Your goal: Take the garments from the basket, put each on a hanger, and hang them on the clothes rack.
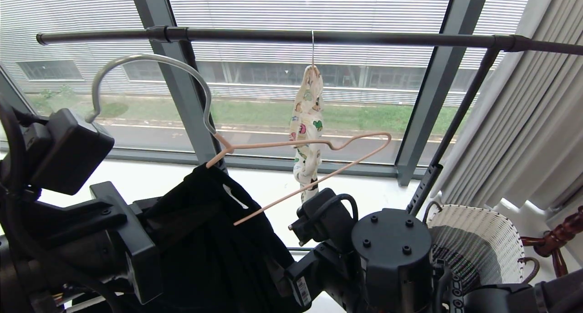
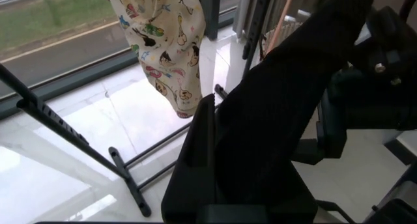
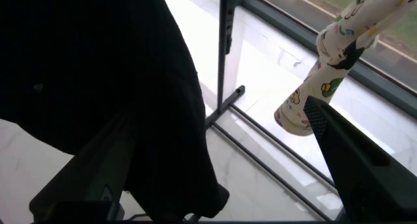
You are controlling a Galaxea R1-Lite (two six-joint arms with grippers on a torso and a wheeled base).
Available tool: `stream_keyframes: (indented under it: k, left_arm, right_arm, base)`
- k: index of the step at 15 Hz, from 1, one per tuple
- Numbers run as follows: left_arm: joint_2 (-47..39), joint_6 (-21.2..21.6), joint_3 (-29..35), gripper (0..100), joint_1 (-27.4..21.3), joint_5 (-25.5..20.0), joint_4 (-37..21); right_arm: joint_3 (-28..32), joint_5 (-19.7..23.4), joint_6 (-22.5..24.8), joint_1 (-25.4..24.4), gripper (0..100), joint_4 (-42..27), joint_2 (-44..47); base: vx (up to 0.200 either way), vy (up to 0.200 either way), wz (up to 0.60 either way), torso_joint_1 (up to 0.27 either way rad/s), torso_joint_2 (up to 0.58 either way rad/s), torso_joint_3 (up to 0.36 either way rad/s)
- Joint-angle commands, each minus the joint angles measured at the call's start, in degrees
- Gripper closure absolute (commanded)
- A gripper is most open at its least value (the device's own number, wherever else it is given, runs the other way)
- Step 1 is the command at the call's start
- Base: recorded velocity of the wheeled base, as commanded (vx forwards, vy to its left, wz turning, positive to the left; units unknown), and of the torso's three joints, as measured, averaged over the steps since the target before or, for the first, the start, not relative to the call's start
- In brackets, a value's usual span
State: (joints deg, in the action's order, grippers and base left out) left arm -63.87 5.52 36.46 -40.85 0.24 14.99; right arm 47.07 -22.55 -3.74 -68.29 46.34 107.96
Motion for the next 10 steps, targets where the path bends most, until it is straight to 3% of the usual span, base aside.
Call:
stream_keyframes:
  k: [1,4,7,10]
  left_arm:
    - [0.06,0.01,0.28,100,-0.11,0.02,0.03]
    - [0.15,-0.16,0.36,100,-0.11,0.55,0.03]
    - [0.15,-2.80,0.28,100,-0.02,3.71,0.03]
    - [0.23,-3.50,0.10,100,-0.02,5.82,0.03]
  right_arm:
    - [-0.05,-1.00,0.05,0.00,0,-0.02,1.29]
    - [-0.40,-5.92,1.02,1.32,0,-0.02,2.34]
    - [-0.84,-6.89,6.91,8.61,0,0.77,1.11]
    - [-0.93,-6.89,12.18,16.17,0,7.28,0.85]
  base:
    - [0.000,0.000,0.00,0.000,0.00,0.000]
    - [0.000,0.000,0.00,0.000,0.00,0.000]
    - [0.000,0.000,0.00,0.000,0.00,0.000]
    - [0.000,0.000,0.00,0.000,0.00,0.000]
